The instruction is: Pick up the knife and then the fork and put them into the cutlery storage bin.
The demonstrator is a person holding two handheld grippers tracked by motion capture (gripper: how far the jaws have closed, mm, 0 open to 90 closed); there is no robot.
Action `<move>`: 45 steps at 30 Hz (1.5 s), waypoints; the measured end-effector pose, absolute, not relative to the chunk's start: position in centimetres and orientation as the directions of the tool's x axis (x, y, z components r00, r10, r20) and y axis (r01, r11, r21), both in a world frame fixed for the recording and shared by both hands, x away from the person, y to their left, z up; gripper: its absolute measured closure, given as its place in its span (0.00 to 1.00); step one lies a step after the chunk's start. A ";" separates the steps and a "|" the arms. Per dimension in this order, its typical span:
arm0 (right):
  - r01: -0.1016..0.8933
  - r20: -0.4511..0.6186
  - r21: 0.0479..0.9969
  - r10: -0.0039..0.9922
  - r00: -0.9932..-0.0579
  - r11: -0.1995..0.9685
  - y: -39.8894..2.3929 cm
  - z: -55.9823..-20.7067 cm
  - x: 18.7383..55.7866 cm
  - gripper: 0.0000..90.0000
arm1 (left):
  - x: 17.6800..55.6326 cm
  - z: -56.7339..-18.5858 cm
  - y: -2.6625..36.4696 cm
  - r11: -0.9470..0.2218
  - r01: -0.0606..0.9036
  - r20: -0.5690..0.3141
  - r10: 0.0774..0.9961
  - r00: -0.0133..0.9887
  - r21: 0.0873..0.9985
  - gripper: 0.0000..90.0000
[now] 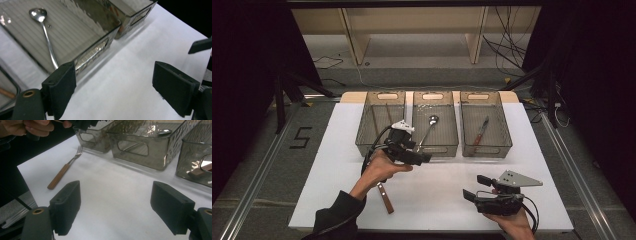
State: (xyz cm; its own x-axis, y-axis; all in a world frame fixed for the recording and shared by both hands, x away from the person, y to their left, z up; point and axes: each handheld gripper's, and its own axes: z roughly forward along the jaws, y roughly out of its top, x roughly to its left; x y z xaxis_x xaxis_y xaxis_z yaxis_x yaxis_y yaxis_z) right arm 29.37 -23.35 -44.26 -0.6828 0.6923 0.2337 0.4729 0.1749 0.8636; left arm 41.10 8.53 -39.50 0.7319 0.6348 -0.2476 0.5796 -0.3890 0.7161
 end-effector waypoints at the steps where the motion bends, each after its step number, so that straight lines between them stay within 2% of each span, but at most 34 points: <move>1: 0.476 0.237 0.862 0.692 -0.682 0.175 -23.3 -44.3 29.3 0.28 | 40.9 -39.7 8.7 -0.393 0.580 -0.245 0.636 0.732 0.714 0.20; 4: 0.466 0.227 0.866 0.689 -0.689 0.180 -23.2 -44.3 29.4 0.28 | 40.4 -40.1 9.1 -0.423 0.572 -0.209 0.646 0.734 0.703 0.20; 15: 0.475 0.232 0.861 0.691 -0.685 0.182 -23.2 -44.4 29.3 0.28 | 38.2 -42.2 11.1 -0.447 0.596 -0.214 0.651 0.728 0.667 0.21; 20: 0.473 0.229 0.861 0.689 -0.688 0.186 -23.0 -44.4 29.3 0.28 | 37.3 -43.1 11.4 -0.462 0.597 -0.214 0.645 0.734 0.656 0.26; 26: 0.473 0.229 0.861 0.689 -0.688 0.186 -23.0 -44.4 29.3 0.28 | 36.5 -44.0 11.8 -0.479 0.600 -0.209 0.643 0.737 0.641 0.40; 36: 0.471 0.226 0.862 0.689 -0.688 0.188 -23.0 -44.4 29.3 0.28 | 34.9 -45.1 12.1 -0.539 0.580 -0.171 0.625 0.762 0.611 0.80; 42: 0.468 0.223 0.863 0.689 -0.690 0.189 -23.0 -44.4 29.3 0.28 | 34.4 -45.9 12.1 -0.564 0.588 -0.171 0.621 0.765 0.580 0.95; 45: 0.468 0.222 0.863 0.689 -0.690 0.191 -23.0 -44.4 29.3 0.28 | 34.1 -46.3 12.3 -0.579 0.588 -0.169 0.616 0.769 0.565 0.98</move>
State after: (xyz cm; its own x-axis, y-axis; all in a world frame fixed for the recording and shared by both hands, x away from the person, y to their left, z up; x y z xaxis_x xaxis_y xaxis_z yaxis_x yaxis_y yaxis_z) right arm 29.32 -22.97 -44.38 -0.6898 0.6892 0.2217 0.4679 0.1908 0.8629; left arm 34.08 12.34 -46.28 0.7695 0.6158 -0.1694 0.5877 -0.5789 0.5652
